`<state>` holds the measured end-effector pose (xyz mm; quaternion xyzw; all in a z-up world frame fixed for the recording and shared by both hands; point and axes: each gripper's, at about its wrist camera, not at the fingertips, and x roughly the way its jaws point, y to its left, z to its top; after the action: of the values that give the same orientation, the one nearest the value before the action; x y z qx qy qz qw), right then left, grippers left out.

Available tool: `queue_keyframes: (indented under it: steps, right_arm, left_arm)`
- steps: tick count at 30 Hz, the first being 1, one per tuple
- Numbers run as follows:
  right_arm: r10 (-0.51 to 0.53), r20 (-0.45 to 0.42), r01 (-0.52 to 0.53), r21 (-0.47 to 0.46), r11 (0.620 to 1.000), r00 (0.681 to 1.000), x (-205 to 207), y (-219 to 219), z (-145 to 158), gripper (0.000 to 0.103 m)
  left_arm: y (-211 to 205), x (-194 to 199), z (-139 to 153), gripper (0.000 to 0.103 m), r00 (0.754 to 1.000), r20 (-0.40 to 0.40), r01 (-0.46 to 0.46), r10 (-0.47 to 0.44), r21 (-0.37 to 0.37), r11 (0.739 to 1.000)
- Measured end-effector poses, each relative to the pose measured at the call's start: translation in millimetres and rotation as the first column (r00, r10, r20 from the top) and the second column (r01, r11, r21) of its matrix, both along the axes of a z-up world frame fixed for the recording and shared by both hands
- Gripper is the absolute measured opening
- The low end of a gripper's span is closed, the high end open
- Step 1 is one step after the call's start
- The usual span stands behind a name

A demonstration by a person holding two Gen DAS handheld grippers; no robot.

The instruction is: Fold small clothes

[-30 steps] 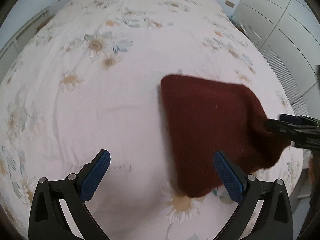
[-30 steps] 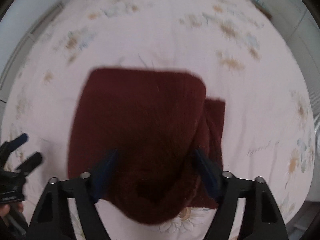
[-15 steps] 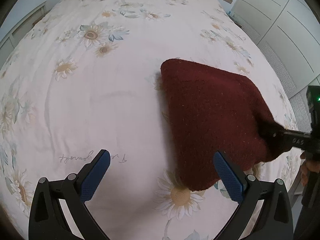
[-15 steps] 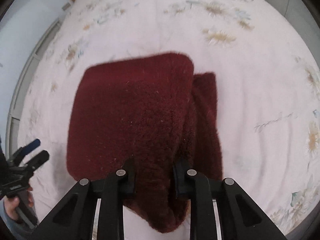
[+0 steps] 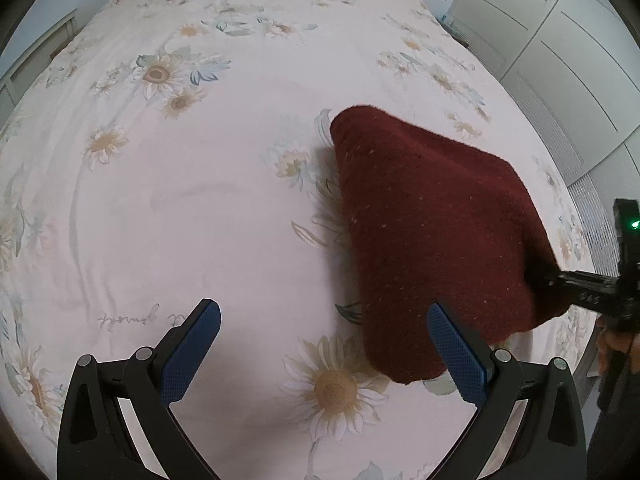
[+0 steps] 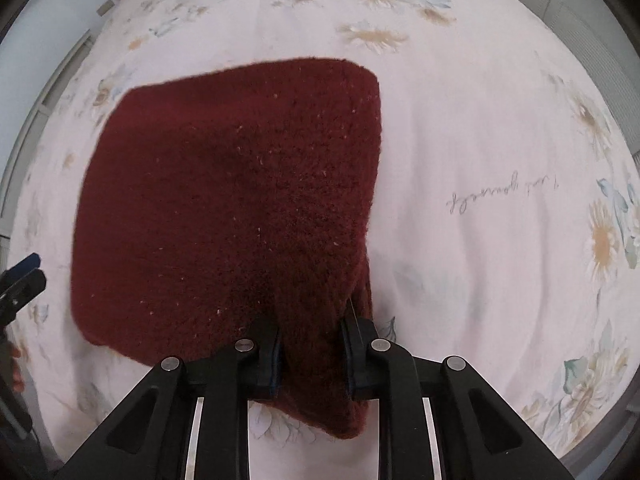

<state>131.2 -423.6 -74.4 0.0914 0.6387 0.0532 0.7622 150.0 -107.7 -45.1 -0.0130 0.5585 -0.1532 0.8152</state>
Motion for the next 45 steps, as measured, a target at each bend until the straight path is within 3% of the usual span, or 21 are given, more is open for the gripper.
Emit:
queue_keyframes:
  steps: [6, 8, 14, 19, 23, 28, 33, 40, 42, 45]
  right_arm:
    - [-0.028, 0.017, 0.028, 0.027, 0.999, 0.999, -2.5, -5.2, 7.9, 0.04]
    - [-0.027, 0.015, 0.027, -0.01, 1.0, 1.0, -0.9, -3.7, 10.6, 0.059]
    - [-0.026, 0.033, 0.026, -0.017, 1.0, 0.999, 4.8, -2.8, 26.5, 0.079]
    - [0.0, 0.079, 0.0, -0.006, 1.0, 0.997, 18.6, 3.8, 43.6, 0.087]
    - [0.027, 0.08, -0.027, 0.001, 1.0, 0.996, 34.6, 14.0, 35.9, 0.102]
    - [0.03, 0.007, -0.03, -0.001, 1.0, 1.0, 43.5, 14.6, -0.9, 0.102]
    - [-0.015, -0.01, 0.016, 0.11, 0.994, 1.0, 36.7, -1.1, -28.1, 0.102]
    - [-0.049, -0.034, 0.054, 0.183, 0.982, 0.998, 33.2, -6.2, -47.5, 0.102]
    - [-0.052, -0.036, 0.058, 0.186, 0.981, 0.998, 32.9, -5.6, -48.3, 0.099]
    - [-0.046, -0.027, 0.05, 0.212, 0.976, 0.999, 31.7, -1.3, -45.9, 0.084]
  left_arm:
    - [0.7, 2.7, -7.1, 0.102, 1.0, -0.01, -0.002, 0.003, 0.026, 1.0]
    - [1.8, 5.5, -9.1, 0.102, 1.0, -0.018, -0.008, 0.009, 0.022, 1.0]
    - [-8.8, 14.2, -14.6, 0.102, 0.999, -0.037, 0.021, -0.02, 0.038, 0.999]
    - [-26.6, 37.1, -15.7, 0.102, 0.998, -0.047, 0.049, -0.046, 0.047, 0.998]
    - [-46.6, 57.9, -20.9, 0.102, 0.996, -0.07, 0.068, -0.063, 0.064, 0.996]
    - [-64.5, 72.7, -34.5, 0.102, 0.993, -0.105, 0.063, -0.058, 0.04, 0.997]
    - [-77.2, 74.5, -61.2, 0.102, 0.984, -0.168, 0.071, -0.064, 0.039, 0.997]
    - [-82.5, 64.6, -76.3, 0.103, 0.989, -0.126, 0.08, -0.073, 0.052, 0.995]
    - [-81.6, 64.0, -79.9, 0.103, 0.989, -0.127, 0.08, -0.074, 0.042, 0.996]
    - [-80.5, 62.9, -83.2, 0.102, 0.99, -0.12, 0.081, -0.077, 0.03, 0.996]
